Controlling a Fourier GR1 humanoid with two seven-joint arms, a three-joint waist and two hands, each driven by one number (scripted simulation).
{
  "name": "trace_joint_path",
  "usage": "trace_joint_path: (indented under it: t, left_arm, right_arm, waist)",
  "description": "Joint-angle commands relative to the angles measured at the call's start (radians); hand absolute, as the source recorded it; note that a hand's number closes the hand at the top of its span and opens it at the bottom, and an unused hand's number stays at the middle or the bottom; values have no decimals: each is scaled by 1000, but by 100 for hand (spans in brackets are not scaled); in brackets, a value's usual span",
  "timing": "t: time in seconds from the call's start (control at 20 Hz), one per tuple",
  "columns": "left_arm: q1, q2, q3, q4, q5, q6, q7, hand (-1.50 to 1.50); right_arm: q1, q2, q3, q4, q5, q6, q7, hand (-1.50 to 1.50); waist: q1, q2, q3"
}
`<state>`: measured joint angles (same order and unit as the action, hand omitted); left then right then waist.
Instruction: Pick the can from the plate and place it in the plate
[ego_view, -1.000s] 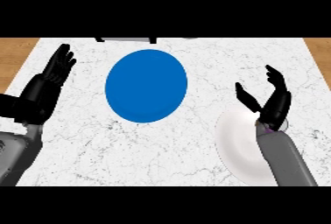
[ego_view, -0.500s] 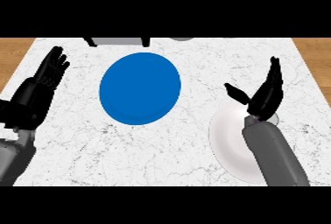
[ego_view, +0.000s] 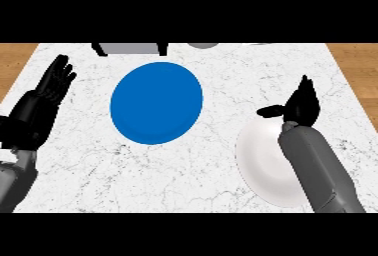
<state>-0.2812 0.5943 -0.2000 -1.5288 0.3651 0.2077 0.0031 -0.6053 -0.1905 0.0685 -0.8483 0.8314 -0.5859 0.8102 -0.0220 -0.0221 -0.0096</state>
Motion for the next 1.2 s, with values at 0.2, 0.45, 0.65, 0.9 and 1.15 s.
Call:
trace_joint_path:
  t: [0.2, 0.45, 0.65, 0.9, 1.15]
  left_arm:
    - [-9, -20, 1, -4, -19, 10, 2, 0]
    - [53, -10, 42, -2, -10, -30, -36, 0]
    - [40, -39, 17, -49, -33, -1, 7, 0]
    - [54, -26, 38, -77, -44, -8, 9, 0]
    - [5, -66, 3, -85, -82, 22, 81, 0]
  right_arm:
    - [-129, 26, 31, -104, -21, 452, 427, -150]
    - [-20, -10, 45, -258, 4, 527, 513, -150]
    - [-6, -23, 28, -274, 22, 585, 569, -150]
    - [67, -23, -27, -288, 5, 619, 568, -150]
    - [117, -38, -63, -356, 4, 676, 566, -150]
  waist:
    - [-9, 5, 6]
    - [1, 13, 8]
    - [5, 14, 8]
    - [13, 14, 9]
    - [4, 16, 9]
